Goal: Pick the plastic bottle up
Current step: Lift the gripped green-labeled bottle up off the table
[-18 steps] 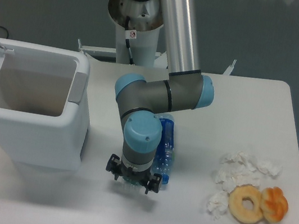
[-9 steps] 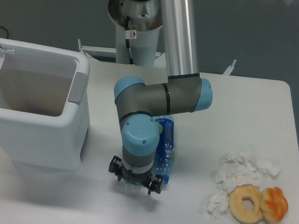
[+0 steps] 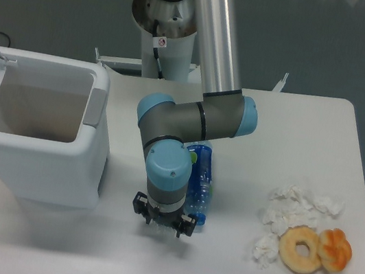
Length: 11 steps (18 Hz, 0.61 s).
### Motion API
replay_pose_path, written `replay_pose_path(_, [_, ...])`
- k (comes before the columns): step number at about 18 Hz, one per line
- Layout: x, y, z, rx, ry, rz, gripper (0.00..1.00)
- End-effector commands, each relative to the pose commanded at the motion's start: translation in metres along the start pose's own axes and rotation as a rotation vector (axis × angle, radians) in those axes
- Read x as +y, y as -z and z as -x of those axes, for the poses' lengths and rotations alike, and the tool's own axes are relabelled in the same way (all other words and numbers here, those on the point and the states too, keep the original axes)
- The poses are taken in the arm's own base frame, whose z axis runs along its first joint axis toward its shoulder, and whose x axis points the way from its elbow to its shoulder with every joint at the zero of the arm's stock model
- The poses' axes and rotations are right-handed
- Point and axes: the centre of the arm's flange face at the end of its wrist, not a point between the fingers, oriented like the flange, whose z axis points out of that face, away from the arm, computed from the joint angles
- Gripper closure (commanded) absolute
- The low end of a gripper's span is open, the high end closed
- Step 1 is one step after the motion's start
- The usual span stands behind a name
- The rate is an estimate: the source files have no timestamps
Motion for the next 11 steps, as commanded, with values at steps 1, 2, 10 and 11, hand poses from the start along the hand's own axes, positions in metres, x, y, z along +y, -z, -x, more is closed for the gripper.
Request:
replay_pose_path(1, [0.0001,0.0000,0.0001,-0.001,-0.002,0.001,0.36])
replay_pose_path(2, [0.0000,0.0000,0.0000,0.000,-0.002,0.000,0.37])
replay_pose_path(10, [-0.0005,0.0021,-0.0009,-0.002,-0.005,-0.003,0.44])
replay_pose_path(11, [-0.0005,0.0031,-0.0009,-0.002,-0.005,-0.004,0.44])
